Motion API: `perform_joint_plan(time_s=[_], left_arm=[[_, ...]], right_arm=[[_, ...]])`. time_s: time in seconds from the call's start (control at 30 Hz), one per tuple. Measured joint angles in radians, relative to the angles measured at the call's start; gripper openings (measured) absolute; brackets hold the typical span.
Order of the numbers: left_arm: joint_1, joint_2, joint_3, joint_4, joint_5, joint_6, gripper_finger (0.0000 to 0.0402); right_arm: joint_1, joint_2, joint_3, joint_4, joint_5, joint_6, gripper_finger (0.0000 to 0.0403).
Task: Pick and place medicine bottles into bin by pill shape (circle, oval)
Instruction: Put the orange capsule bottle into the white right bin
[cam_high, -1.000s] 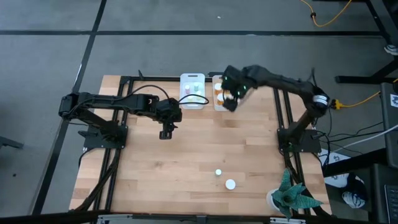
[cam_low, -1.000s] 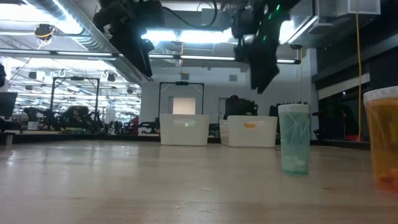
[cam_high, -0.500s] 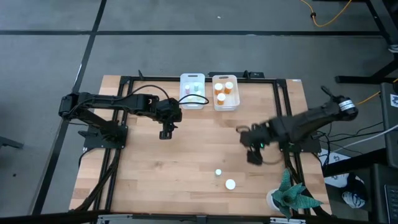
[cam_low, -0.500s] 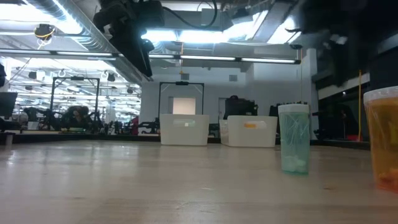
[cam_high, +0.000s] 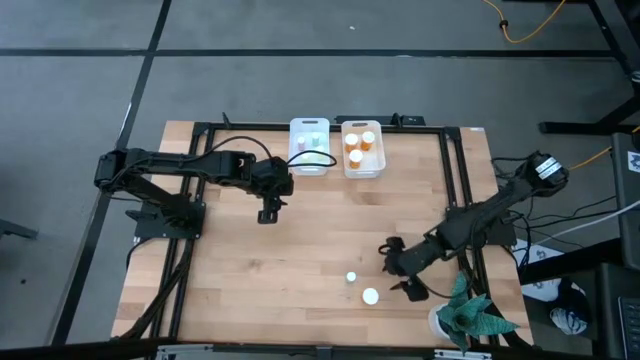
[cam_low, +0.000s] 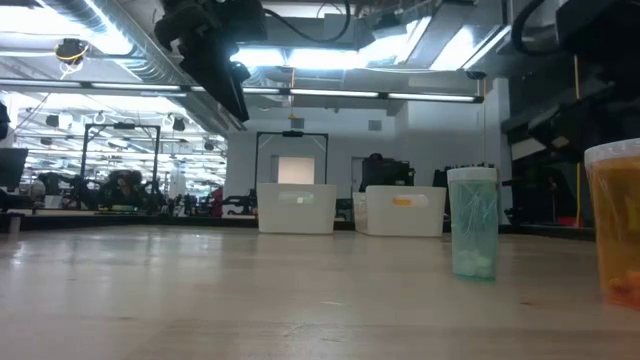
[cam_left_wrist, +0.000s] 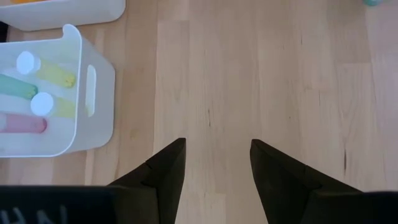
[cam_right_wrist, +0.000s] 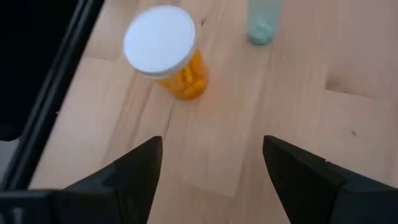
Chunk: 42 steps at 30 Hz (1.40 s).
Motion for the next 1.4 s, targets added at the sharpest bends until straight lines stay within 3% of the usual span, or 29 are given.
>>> perform_joint_plan(time_s=[0.37, 0.63, 1.03, 1.4], left_arm=[[0.0, 0.0, 0.0, 0.002, 0.0, -0.002, 0.0171], [0.0, 0.0, 0.0, 0.006, 0.0, -0.003, 0.0171], [0.0, 0.0, 0.0, 0.016, 0.0, -0.003, 0.0171], [0.0, 0.0, 0.0, 0.017, 0.0, 0.003, 0.0171]], right_arm=[[0.002, 0.188, 0.011, 0.279, 0.0, -0.098, 0.0279], [0.004, 0.3, 0.11, 0.259, -0.078, -0.181, 0.0279], [0.003, 0.381, 0.226, 0.255, -0.079, -0.2, 0.0277], [0.003, 0.373, 0.256, 0.132, -0.071, -0.153, 0.0198]])
